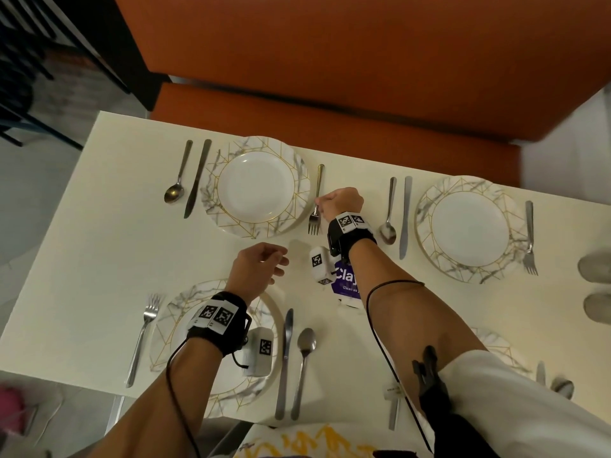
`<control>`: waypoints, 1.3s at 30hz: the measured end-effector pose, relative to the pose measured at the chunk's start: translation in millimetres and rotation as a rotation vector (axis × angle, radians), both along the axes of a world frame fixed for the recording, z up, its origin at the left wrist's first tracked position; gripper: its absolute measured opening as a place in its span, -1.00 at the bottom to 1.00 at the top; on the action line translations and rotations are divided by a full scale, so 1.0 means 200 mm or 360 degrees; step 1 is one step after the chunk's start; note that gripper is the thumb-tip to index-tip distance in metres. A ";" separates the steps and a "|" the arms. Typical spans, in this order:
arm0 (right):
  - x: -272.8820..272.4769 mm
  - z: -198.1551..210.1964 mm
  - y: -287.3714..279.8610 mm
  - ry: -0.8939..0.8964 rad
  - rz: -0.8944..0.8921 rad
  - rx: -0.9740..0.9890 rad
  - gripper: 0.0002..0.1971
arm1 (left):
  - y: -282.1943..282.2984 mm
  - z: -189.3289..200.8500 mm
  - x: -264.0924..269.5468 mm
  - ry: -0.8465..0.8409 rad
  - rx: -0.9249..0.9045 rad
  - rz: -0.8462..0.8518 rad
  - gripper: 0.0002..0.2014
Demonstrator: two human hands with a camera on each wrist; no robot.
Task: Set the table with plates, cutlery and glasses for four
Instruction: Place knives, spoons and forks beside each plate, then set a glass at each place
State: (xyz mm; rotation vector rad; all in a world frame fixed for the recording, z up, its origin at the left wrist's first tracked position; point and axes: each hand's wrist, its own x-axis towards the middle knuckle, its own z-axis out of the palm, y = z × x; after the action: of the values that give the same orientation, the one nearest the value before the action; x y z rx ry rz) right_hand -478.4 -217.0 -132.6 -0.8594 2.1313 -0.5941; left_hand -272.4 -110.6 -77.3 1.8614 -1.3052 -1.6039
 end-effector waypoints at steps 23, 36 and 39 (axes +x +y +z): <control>-0.15 0.34 0.59 -0.0305 0.0225 -0.0252 -0.84 | 0.09 0.16 -0.07 0.0069 -0.0148 -0.0264 -0.82; -0.58 0.64 1.65 0.0033 -0.0076 -0.0436 -0.84 | 0.56 0.35 -0.66 0.0146 -0.0355 -0.0946 -0.87; -0.75 0.68 1.81 0.0076 -0.0141 -0.0462 -0.85 | 0.66 0.42 -0.87 0.0131 -0.0419 -0.1169 -0.84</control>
State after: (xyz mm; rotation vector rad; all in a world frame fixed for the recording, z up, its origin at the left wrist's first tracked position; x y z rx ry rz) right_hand -628.3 144.9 3.5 -0.9454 2.1667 -0.9547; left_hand -446.0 21.6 6.1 1.1993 -2.1956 -1.6758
